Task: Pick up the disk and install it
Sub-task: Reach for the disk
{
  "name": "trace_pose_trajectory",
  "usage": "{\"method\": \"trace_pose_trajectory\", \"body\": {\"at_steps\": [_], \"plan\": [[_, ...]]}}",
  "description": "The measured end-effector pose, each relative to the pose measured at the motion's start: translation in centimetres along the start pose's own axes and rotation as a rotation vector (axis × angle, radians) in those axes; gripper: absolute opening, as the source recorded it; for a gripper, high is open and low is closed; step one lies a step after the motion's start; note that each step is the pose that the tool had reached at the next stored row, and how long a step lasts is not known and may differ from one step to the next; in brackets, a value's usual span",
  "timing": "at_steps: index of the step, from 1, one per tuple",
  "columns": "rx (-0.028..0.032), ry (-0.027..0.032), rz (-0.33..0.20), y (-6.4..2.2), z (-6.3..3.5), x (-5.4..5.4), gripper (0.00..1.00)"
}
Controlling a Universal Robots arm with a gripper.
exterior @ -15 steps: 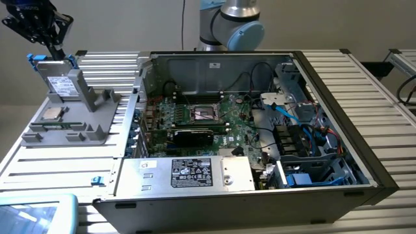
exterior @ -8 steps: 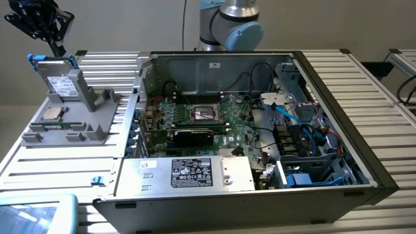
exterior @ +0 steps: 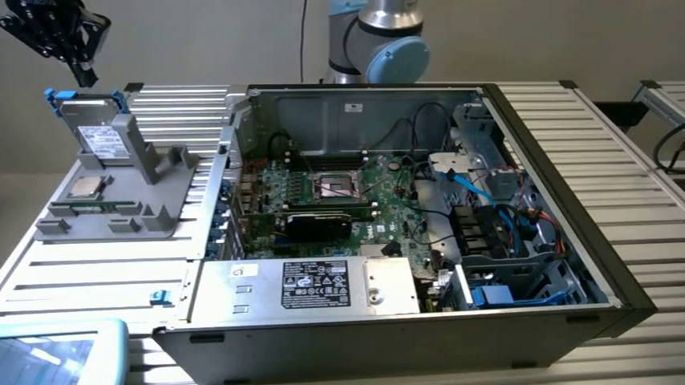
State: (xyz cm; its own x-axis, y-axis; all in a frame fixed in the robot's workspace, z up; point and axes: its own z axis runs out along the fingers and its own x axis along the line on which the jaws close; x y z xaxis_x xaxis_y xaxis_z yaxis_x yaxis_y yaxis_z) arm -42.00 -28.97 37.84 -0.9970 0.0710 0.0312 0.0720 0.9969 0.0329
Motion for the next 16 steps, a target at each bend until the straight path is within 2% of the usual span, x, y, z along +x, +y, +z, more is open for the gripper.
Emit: {"method": "trace_pose_trajectory", "body": {"at_steps": [3,8,16], "plan": [[0.0002,0.0027,0.0,0.31,0.05,1.2,0.11],[0.0006,0.003,0.0,1.16,0.17,3.3,0.11],[0.0008,0.003,0.0,3.41,0.31,5.4,0.11]]}}
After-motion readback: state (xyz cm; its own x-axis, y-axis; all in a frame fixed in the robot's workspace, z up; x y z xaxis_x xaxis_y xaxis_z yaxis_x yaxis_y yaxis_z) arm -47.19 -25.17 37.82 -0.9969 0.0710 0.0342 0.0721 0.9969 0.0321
